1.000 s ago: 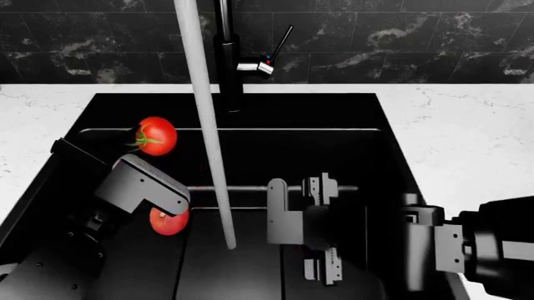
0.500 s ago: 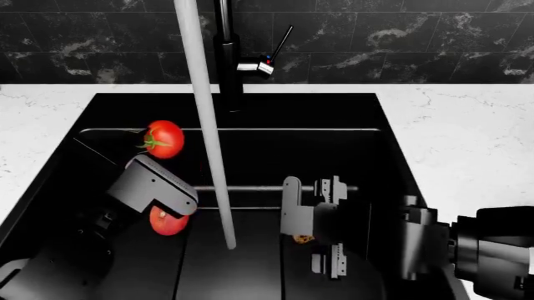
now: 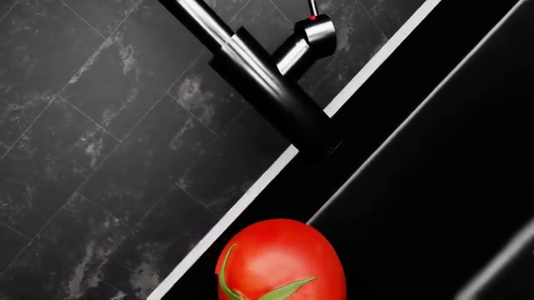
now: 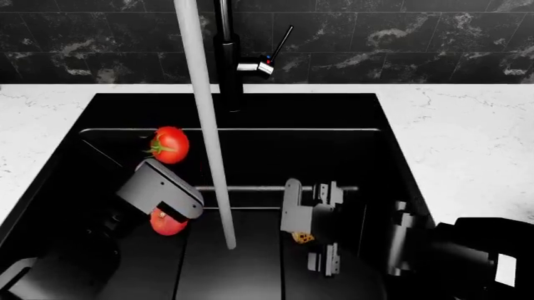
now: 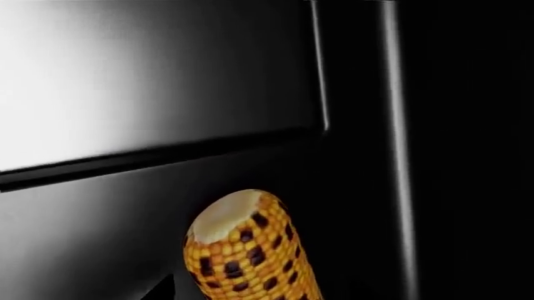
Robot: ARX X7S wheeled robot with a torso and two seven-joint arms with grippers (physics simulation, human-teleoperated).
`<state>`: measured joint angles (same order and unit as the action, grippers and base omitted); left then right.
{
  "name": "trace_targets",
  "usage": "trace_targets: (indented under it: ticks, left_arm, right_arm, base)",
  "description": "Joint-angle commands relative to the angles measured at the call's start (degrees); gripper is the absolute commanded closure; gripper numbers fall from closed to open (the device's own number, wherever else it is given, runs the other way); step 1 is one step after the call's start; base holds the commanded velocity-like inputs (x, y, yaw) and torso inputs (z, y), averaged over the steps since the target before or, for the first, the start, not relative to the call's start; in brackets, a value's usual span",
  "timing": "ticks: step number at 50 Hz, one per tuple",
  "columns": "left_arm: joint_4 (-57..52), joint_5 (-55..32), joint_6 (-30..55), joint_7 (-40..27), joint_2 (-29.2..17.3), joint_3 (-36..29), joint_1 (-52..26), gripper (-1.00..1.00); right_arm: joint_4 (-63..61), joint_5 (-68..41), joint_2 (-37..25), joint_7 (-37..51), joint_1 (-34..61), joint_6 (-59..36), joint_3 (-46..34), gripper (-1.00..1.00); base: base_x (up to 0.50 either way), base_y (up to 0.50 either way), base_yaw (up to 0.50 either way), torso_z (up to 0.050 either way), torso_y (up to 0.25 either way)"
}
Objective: Pick the tomatos and corns from the sink and place them in one bowl. Place the pomegranate in the other bowl. Then turn off the sink faucet.
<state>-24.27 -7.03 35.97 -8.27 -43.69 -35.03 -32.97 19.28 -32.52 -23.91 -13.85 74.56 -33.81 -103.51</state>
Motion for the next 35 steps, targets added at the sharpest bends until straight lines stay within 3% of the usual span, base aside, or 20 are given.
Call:
trace_targets:
  ticks: [1,12,13,26,35]
  left_arm:
    - [0.4,-0.3,0.2,-0.4,1.4,0.0,-0.4,1.0]
    - [0.5,-0.3,-0.1,-0.3,1.6,-0.6,0.3,1.0]
    - [0.7,-0.3,-0.2,-0.3,1.6,-0.6,0.3,1.0]
    - [1.4,-0.3,-0.8,-0.2,1.9,-0.9,0.6,1.0]
    - [1.7,-5.5,-4.5,-0.7,3.3,4.3,1.4,1.0]
  right_arm:
    - [5.4,0.6,1.7,-1.6,-3.3,4.4,0.1,-1.0]
    - [9.1,1.0,2.5,-2.6,-5.3,6.7,0.1,-1.0]
    - [9.5,1.0,2.5,-2.1,-5.4,6.7,0.3,1.0]
    - [7.1,1.1,1.3,-2.3,-4.2,5.5,0.0,1.0]
    - [-14.0,-0.8,-7.1,4.6,5.8,-6.5,1.8,1.0]
  base:
    - [0.0,0.0,0.0,0.0,0.0]
    - [0.0,0.0,0.0,0.0,-0.007]
    - [0.01,0.0,0.01,0.0,-0.01]
    - [0.0,0.0,0.0,0.0,-0.006]
    - [0.0,0.01,0.0,0.0,-0.004]
